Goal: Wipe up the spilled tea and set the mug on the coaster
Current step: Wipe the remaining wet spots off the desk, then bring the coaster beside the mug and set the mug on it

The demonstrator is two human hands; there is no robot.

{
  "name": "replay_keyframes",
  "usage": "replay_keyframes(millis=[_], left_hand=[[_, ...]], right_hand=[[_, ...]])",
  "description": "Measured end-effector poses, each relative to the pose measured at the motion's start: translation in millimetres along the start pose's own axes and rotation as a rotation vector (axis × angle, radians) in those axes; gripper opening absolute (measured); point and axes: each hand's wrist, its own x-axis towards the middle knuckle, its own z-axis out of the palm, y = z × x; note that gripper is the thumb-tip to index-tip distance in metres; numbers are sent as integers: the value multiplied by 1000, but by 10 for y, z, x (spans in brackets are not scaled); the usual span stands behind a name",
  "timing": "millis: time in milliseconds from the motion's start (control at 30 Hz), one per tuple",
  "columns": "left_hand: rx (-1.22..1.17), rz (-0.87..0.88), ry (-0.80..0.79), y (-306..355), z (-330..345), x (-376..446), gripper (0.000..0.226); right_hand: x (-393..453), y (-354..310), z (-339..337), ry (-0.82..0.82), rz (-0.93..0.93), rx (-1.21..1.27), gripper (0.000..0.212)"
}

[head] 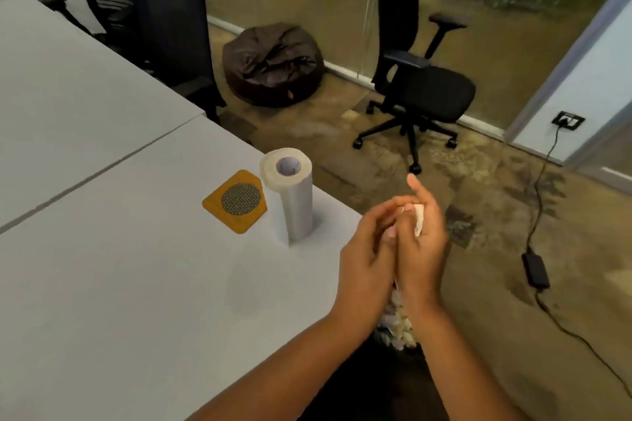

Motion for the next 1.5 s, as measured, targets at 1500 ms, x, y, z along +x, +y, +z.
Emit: replay_keyframes(millis=[1500], left_hand=[[330,-531,471,-1444,-1613,307,28]], right_hand=[[-456,1013,1318,-912,631,63,32]])
